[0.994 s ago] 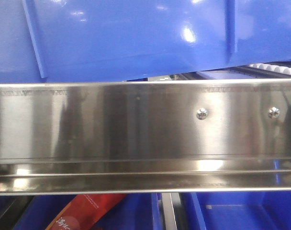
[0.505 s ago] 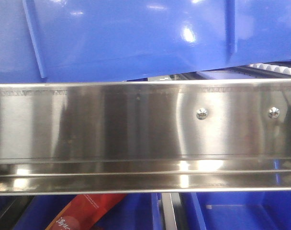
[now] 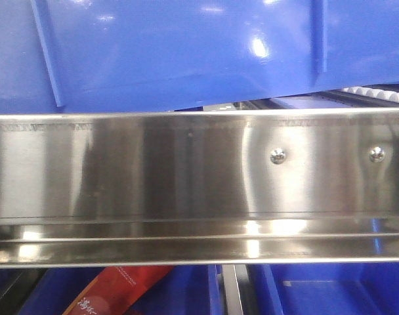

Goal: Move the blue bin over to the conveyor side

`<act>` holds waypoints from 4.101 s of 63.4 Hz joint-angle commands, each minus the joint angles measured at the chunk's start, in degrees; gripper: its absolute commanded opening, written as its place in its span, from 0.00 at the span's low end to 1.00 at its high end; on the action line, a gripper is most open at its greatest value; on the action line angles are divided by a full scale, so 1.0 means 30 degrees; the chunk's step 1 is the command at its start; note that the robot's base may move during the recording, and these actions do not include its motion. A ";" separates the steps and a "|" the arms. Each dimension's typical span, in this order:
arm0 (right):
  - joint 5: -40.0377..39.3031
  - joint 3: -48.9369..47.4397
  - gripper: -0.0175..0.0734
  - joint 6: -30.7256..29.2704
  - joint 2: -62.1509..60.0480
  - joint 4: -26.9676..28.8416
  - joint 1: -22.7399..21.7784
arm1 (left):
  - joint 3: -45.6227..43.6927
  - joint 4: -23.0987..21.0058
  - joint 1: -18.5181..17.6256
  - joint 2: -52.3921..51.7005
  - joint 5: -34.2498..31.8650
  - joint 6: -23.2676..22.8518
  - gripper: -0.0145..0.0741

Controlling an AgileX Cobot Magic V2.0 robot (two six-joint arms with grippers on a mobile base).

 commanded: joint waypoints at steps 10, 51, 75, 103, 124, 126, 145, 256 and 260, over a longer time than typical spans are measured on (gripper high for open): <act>0.9538 -0.7932 0.10 -0.0126 0.1330 0.0045 -0.0115 | -0.0045 -0.0107 -0.0110 -0.0075 -0.0334 0.0018 0.14; 2.5582 -3.0071 0.10 -0.0461 1.9754 -0.0375 -0.0115 | -0.0045 -0.2384 -0.0139 -0.0075 -0.0999 0.0018 0.14; 2.6177 -3.2867 0.10 -0.0495 2.3132 -0.0158 -0.0076 | -0.8066 -0.1266 -0.0139 0.0032 0.8931 0.0018 0.14; 2.5114 -3.2867 0.10 -0.0536 2.5064 -0.0158 -0.0076 | -1.5463 -0.4085 -0.0139 0.7862 1.5206 0.0018 0.14; 2.2790 -3.2867 0.10 -0.0536 2.5241 -0.0144 -0.0076 | -1.8816 -0.6992 -0.0139 1.4493 1.5220 0.0018 0.14; 2.2752 -3.2867 0.10 -0.0536 2.5241 -0.0144 -0.0076 | -1.9174 -0.7138 -0.0139 1.5043 1.5220 0.0018 0.14; 2.2787 -3.2867 0.10 -0.0536 2.5277 -0.0144 -0.0076 | -2.2798 -0.5108 -0.0139 1.7813 1.5008 0.0018 0.14; 2.6793 -3.8578 0.60 -0.0767 3.2447 -0.2373 0.2663 | -2.9881 0.0030 -0.0139 2.6267 1.8725 -0.3504 0.14; 2.6793 -3.8307 0.61 -0.0767 3.2534 -0.2373 0.2663 | -2.9705 0.0030 -0.0139 2.6267 1.8781 -0.3504 0.14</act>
